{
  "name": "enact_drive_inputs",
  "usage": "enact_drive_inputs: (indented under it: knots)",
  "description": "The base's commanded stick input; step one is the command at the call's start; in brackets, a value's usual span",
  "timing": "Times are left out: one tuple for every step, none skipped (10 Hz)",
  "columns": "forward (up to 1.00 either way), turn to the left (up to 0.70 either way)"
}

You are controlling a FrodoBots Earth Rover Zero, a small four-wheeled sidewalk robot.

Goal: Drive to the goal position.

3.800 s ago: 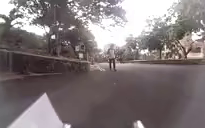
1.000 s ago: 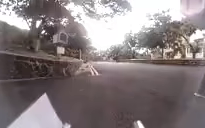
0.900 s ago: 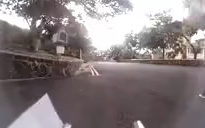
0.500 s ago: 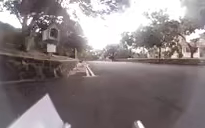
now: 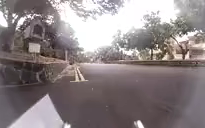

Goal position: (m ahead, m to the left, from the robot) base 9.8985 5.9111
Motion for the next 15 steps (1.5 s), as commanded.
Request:
enact_drive_inputs:
  knots:
    - [1.0, -0.07]
    - [1.0, 0.0]
    - [1.0, 0.0]
    - [1.0, 0.0]
    - [1.0, 0.0]
    - [1.0, 0.0]
    - [1.0, 0.0]
    - [1.0, 0.0]
    - [1.0, 0.0]
    - [1.0, 0.0]
    - [1.0, 0.0]
    - [1.0, 0.0]
    - [1.0, 0.0]
    - [1.0, 0.0]
    - [1.0, 0.0]
